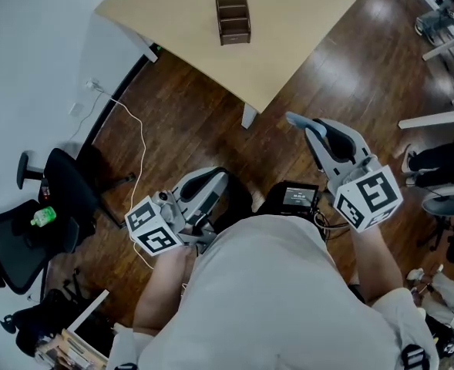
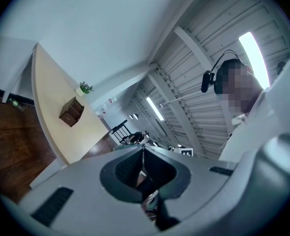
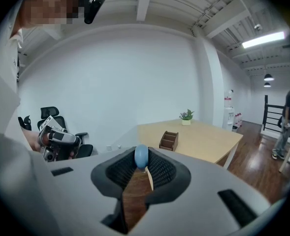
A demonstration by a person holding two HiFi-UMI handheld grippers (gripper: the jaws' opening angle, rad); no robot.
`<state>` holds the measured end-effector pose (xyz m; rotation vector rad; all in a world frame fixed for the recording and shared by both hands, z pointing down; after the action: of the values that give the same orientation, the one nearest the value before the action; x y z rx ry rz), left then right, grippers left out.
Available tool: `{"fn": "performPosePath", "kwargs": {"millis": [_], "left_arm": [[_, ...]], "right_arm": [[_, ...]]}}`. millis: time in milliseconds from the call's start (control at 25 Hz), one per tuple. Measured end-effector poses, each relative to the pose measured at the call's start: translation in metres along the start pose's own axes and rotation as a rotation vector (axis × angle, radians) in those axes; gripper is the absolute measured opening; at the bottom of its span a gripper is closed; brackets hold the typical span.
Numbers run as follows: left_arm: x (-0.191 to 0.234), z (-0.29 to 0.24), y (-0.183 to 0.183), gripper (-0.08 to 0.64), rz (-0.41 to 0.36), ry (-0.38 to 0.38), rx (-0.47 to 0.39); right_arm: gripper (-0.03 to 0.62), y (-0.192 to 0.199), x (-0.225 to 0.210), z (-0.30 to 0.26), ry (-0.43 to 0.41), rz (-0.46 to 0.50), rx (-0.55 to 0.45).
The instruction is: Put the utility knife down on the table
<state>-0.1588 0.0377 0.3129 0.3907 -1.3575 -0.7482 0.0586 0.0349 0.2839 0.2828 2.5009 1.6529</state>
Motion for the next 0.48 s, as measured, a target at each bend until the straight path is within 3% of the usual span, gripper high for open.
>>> {"fn": "performPosePath", "kwargs": {"millis": [480], "left_arm": [[0.018,-0.013,-0.029,0.003,-0.021,-0.036,-0.036]], "right_arm": [[0.071,-0.016,-0.023,-0.036,-0.031,0.014,0.003]]}}
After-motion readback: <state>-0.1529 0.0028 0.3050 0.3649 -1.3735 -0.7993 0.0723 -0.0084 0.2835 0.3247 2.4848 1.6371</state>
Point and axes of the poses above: the fingertips, and each gripper's own axes: z backward along the fingers, x to its left, y out of its underside, the point moved 3 cm from there along z, backward along the fingers, and after that the axes turned 9 degrees about y, right-handed, at the moved point
